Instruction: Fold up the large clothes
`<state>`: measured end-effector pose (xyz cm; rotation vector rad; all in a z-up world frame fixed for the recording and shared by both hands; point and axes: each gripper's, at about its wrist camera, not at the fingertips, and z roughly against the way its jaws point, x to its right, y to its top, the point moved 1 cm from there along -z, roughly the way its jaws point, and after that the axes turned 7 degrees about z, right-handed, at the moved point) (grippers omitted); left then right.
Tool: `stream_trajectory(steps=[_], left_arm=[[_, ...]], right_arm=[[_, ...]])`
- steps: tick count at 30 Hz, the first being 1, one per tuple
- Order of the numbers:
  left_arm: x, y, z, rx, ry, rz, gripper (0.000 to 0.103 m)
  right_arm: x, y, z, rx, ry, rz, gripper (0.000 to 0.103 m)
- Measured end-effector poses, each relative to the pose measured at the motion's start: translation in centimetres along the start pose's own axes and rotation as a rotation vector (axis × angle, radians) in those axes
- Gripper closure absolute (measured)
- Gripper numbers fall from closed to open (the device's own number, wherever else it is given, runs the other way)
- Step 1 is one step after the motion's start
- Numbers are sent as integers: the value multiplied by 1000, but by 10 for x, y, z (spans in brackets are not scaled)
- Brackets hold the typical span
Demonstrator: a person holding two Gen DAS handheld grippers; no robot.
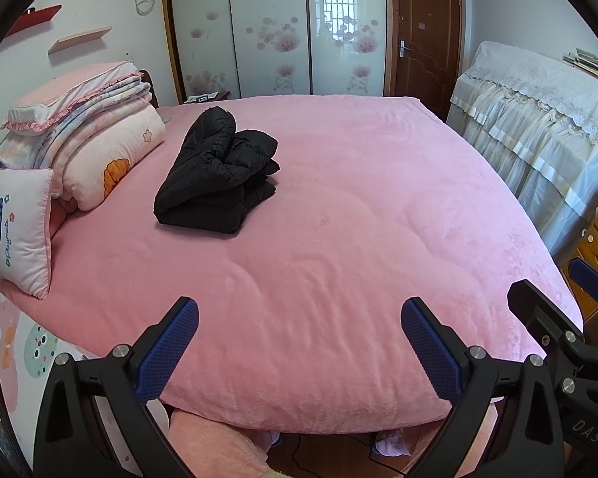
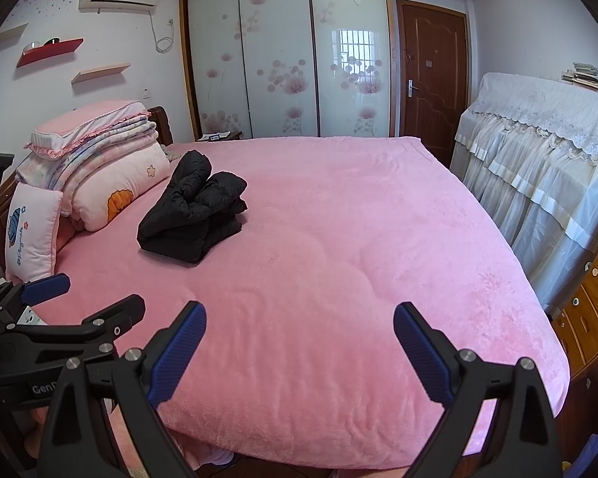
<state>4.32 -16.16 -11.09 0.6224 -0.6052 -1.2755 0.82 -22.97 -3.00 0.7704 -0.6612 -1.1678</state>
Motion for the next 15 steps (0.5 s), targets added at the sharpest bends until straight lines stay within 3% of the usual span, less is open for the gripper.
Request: stream_trajectory(steps=[15], left_arm=[[1,-1,1,-9,-18,-13,9]], right_arm=[[-4,-1,-1,-2,0,0,7]])
